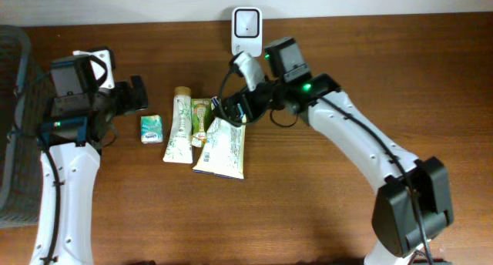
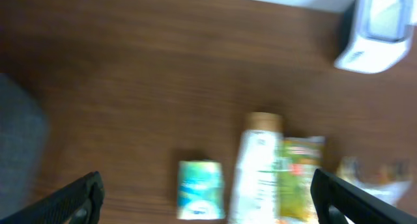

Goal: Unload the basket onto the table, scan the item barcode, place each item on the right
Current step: 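Reach the right gripper to the white snack bag and pull it right, then grasp the white snack bag with the right gripper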

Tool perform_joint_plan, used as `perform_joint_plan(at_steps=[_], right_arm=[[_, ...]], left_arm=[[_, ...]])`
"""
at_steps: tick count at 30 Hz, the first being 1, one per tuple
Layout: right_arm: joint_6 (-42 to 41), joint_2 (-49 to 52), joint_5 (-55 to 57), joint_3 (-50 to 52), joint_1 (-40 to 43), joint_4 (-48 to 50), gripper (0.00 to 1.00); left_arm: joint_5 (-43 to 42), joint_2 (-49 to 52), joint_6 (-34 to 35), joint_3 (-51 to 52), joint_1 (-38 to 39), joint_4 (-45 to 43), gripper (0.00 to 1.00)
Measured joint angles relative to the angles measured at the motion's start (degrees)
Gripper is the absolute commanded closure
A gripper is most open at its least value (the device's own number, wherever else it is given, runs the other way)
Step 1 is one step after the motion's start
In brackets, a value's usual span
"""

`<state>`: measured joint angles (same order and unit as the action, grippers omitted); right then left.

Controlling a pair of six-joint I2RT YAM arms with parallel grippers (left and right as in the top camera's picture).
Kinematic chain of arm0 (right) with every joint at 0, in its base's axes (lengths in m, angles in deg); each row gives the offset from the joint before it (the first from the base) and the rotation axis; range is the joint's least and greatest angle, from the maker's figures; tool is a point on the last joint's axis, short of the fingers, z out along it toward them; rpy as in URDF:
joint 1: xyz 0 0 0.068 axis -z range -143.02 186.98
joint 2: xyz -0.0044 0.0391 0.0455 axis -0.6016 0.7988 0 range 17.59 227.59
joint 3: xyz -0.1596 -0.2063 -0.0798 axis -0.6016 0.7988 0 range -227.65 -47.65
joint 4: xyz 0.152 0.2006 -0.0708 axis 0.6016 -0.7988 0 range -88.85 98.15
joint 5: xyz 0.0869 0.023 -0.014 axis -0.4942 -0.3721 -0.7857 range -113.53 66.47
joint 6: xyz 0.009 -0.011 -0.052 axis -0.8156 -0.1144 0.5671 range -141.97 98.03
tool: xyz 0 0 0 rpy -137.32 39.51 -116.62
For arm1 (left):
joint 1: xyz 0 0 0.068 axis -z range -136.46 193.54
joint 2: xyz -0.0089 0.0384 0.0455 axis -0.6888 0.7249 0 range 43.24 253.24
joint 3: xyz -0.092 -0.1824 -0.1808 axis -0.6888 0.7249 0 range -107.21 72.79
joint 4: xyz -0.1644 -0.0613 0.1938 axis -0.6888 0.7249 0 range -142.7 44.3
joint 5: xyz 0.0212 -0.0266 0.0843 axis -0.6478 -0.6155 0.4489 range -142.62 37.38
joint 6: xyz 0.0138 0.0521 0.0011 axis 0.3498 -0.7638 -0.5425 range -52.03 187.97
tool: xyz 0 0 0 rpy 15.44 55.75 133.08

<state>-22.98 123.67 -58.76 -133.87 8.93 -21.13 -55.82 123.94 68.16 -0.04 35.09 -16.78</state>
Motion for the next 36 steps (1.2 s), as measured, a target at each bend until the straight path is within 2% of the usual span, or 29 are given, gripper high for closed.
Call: perform_joint_plan(at_steps=[2, 4, 6, 7, 8, 15, 21, 24, 25, 27, 29, 30, 31, 36], right_arm=[[-0.7, 0.7, 7.3, 0.0, -3.0, 0.9, 0.16], [-1.3, 0.9, 15.8, 0.0, -5.9, 3.8, 0.3], [-2.3, 1.9, 20.5, -0.3, -8.3, 8.7, 0.57], [-3.0, 2.8, 21.9, -0.3, -9.6, 11.0, 0.78], [-4.0, 3.8, 22.7, -0.3, -10.5, 12.2, 0.85], [-9.6, 11.4, 25.9, -0.2, -12.4, 12.3, 0.91], [-9.6, 11.7, 39.6, -0.8, -9.6, -0.6, 0.91], [-9.5, 11.7, 42.1, -1.2, -3.8, -13.0, 0.89], [-9.6, 11.6, 42.3, -1.3, -1.8, -19.2, 0.71], [-7.8, 11.5, 40.8, -2.4, 0.5, -27.3, 0.48], [-3.1, 10.7, 35.6, -8.3, 2.8, -38.6, 0.43], [-0.9, 10.1, 33.3, -11.9, 3.8, -42.4, 0.35], [0.4, 9.2, 31.1, -14.8, 5.0, -45.4, 0.31], [6.1, 6.0, 15.3, -17.9, 13.6, -48.5, 0.27]], left_arm=[[2.1, 0.0, -5.8, 0.0, -1.5, -0.5, 0.01], [4.5, 0.0, -11.6, 0.0, -3.3, -2.4, 0.01], [5.7, 0.0, -13.7, 0.0, -5.9, -3.6, 0.01], [6.4, 0.0, -14.3, 0.0, -7.4, -3.7, 0.01], [6.8, 0.0, -14.7, 0.0, -8.4, -3.6, 0.01], [7.1, 0.0, -15.6, 0.0, -8.6, -3.7, 0.01], [7.1, 0.0, -15.6, 0.0, -8.6, -3.6, 0.01], [7.1, 0.0, -15.6, 0.0, -8.6, -3.6, 0.01], [7.1, 0.0, -15.6, 0.0, -8.6, -3.5, 0.01], [7.1, 0.0, -15.6, 0.0, -8.6, -3.6, 0.01], [7.1, 0.0, -15.6, 0.0, -8.6, -3.7, 0.01], [7.1, 0.0, -15.6, 0.0, -8.6, -3.8, 0.01], [7.1, 0.0, -15.6, 0.0, -8.6, -3.6, 0.01], [7.1, 0.0, -15.6, 0.0, -8.6, -3.7, 0.01]])
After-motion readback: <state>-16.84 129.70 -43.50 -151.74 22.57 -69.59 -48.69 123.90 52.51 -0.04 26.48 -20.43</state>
